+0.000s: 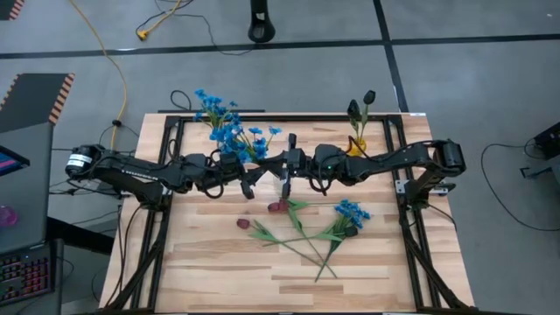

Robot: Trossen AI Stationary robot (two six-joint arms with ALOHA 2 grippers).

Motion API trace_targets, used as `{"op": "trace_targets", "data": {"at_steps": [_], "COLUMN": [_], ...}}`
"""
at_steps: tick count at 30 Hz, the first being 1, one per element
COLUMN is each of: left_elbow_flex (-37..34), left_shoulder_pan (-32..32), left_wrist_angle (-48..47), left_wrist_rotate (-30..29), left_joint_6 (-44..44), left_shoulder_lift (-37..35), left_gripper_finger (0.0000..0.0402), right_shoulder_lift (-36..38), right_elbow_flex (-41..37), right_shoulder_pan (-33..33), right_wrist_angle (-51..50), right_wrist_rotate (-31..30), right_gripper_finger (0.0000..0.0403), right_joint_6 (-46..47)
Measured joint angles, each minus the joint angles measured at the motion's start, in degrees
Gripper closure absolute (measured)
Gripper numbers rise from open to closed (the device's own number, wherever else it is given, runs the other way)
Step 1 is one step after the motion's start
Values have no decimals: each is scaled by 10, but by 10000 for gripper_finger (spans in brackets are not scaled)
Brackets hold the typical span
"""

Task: Sort flowers into vase by color
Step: Put the top blue flower into the top transparent vase

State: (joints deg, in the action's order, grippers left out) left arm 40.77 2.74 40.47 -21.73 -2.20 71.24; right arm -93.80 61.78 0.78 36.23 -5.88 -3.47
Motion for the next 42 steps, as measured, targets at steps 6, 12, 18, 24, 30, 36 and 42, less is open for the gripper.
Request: {"op": "trace_targets", "data": {"at_steps": [6,12,18,24,30,36,42], "left_elbow_flex": [0,0,0,0,0,0,0], "left_shoulder_pan": [0,0,0,0,0,0,0], "left_wrist_angle": [-6,-8,-6,-5,-5,-21,-113], "left_wrist_rotate": [0,-1,-2,-3,-2,-12,-57], "left_joint_6": [-5,-6,-6,-6,-6,6,21], "left_shoulder_lift": [0,0,0,-1,-1,-22,-97], "left_gripper_finger": [210,266,325,368,382,383,383], "right_shoulder_lift": [0,0,0,1,1,15,92], "right_elbow_flex": [0,0,0,0,0,1,1], "right_shoulder_pan": [0,0,0,0,1,1,11], "right_wrist_angle": [0,0,0,-3,-4,-35,-170], "right_wrist_rotate": [0,0,-1,0,-4,-18,-18], "right_gripper_finger": [356,354,342,330,286,223,190], "right_joint_6": [0,0,2,4,6,5,7]}}
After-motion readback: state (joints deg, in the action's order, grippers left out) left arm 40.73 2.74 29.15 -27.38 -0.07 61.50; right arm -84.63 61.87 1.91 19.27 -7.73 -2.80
